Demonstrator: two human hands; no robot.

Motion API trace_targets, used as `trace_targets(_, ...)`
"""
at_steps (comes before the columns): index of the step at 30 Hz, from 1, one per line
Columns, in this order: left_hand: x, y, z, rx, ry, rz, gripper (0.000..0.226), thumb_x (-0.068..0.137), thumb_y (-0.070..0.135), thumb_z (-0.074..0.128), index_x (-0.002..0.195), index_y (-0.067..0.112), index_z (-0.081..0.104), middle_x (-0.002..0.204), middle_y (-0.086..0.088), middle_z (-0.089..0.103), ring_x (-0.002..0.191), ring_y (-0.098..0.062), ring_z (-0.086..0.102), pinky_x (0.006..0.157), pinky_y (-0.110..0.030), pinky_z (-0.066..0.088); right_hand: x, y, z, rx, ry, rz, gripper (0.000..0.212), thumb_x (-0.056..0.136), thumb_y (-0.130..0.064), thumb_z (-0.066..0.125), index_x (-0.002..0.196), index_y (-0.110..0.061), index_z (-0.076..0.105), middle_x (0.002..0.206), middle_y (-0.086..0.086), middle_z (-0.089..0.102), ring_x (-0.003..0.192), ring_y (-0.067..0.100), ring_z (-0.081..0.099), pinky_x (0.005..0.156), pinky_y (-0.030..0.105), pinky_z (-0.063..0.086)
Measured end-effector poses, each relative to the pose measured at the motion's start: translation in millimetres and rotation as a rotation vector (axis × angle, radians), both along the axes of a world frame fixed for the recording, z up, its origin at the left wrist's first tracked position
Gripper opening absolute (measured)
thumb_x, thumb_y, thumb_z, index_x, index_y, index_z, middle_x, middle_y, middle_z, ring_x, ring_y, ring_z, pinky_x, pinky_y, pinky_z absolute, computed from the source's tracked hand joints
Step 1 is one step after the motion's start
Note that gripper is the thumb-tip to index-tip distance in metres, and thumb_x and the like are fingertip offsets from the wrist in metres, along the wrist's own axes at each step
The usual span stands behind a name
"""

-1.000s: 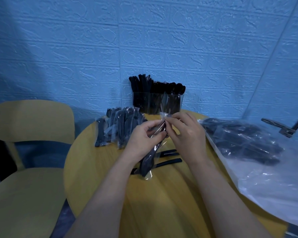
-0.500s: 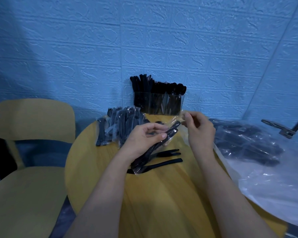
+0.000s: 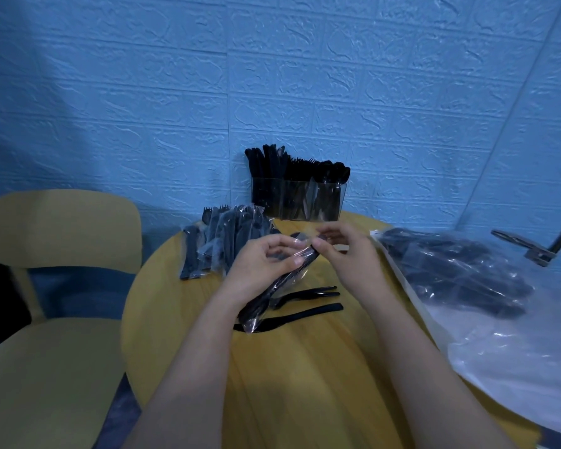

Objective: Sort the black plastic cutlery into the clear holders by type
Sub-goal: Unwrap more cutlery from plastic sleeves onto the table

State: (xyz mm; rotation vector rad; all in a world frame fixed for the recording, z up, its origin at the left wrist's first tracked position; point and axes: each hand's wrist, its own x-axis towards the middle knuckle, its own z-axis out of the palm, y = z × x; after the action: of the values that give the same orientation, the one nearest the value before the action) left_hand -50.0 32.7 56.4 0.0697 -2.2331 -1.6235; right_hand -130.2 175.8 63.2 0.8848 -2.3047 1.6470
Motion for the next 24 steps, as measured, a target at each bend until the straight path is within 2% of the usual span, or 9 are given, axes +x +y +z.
trace_targets(4, -1, -2, 1, -0.027, -0.011, -0.002, 0.021, 0.081, 0.022, 0.072, 0.1, 0.031, 0.068, 0.094, 0.009, 0.073, 0.091, -0.005, 0.067, 0.091, -0.031, 0.05, -4, 3, 1, -0.031, -0.062, 0.061, 0.009, 0.083, -0.014, 0.07, 0.086, -0.021, 0.066, 0.082, -0.01, 0.065, 0.082, 0.006, 0.059, 0.075, 0.013, 0.046)
trace_targets(7, 3, -9, 5, 0.12, -0.012, 0.068, 0.024, 0.076, 0.037, 0.07, 0.1, 0.033, 0.067, 0.099, 0.01, 0.072, 0.093, -0.011, 0.068, 0.092, -0.04, 0.05, -7, 5, 0, -0.156, -0.121, -0.007, 0.015, 0.083, -0.012, 0.07, 0.08, -0.026, 0.065, 0.082, -0.006, 0.066, 0.08, 0.01, 0.06, 0.075, 0.023, 0.051)
trace_targets(11, 9, -25, 6, 0.402, 0.03, 0.243, 0.027, 0.081, 0.041, 0.06, 0.099, 0.022, 0.064, 0.106, 0.002, 0.068, 0.097, -0.017, 0.066, 0.077, -0.035, 0.058, -12, 10, -2, -0.426, -0.244, -0.115, 0.014, 0.087, -0.01, 0.065, 0.082, -0.022, 0.064, 0.082, -0.002, 0.065, 0.079, 0.011, 0.059, 0.06, 0.013, 0.05)
trace_targets(15, 10, -23, 3, 0.396, 0.005, 0.193, 0.019, 0.089, 0.03, 0.058, 0.105, 0.02, 0.061, 0.107, -0.003, 0.067, 0.088, -0.015, 0.071, 0.07, -0.026, 0.059, -17, 13, -4, -0.585, -0.368, -0.171, 0.006, 0.088, -0.011, 0.065, 0.089, -0.016, 0.066, 0.083, -0.002, 0.062, 0.078, 0.009, 0.057, 0.057, 0.014, 0.049)
trace_targets(17, 9, -22, 3, 0.455, 0.048, 0.194, 0.012, 0.092, 0.016, 0.056, 0.102, 0.021, 0.059, 0.103, -0.005, 0.068, 0.084, -0.013, 0.071, 0.067, -0.022, 0.058, -17, 13, -4, -0.601, -0.411, -0.17, 0.01, 0.088, -0.011, 0.065, 0.098, -0.01, 0.066, 0.083, -0.002, 0.06, 0.077, 0.008, 0.056, 0.057, 0.014, 0.05)
trace_targets(19, 8, -22, 4, 0.53, 0.088, 0.221, 0.014, 0.092, 0.009, 0.055, 0.1, 0.019, 0.06, 0.098, -0.006, 0.069, 0.083, -0.012, 0.071, 0.065, -0.02, 0.057, -17, 14, -5, -0.583, -0.423, -0.15, 0.012, 0.089, -0.013, 0.064, 0.1, -0.01, 0.065, 0.084, -0.003, 0.061, 0.078, 0.008, 0.057, 0.058, 0.013, 0.051)
trace_targets(22, 7, -24, 4, 0.591, 0.122, 0.262, 0.013, 0.09, 0.022, 0.059, 0.099, 0.014, 0.064, 0.095, -0.008, 0.07, 0.086, -0.016, 0.071, 0.065, -0.023, 0.059, -14, 12, -6, -0.531, -0.417, -0.103, 0.003, 0.089, -0.014, 0.064, 0.091, -0.017, 0.065, 0.084, -0.003, 0.061, 0.08, 0.009, 0.058, 0.059, 0.014, 0.051)
trace_targets(24, 6, -25, 3, 0.587, 0.135, 0.286, 0.014, 0.088, 0.027, 0.061, 0.094, 0.014, 0.064, 0.092, -0.008, 0.07, 0.083, -0.017, 0.071, 0.063, -0.025, 0.059, -14, 11, -7, -0.507, -0.414, -0.082, 0.007, 0.09, -0.014, 0.063, 0.088, -0.021, 0.065, 0.086, -0.003, 0.062, 0.082, 0.009, 0.058, 0.062, 0.017, 0.051)
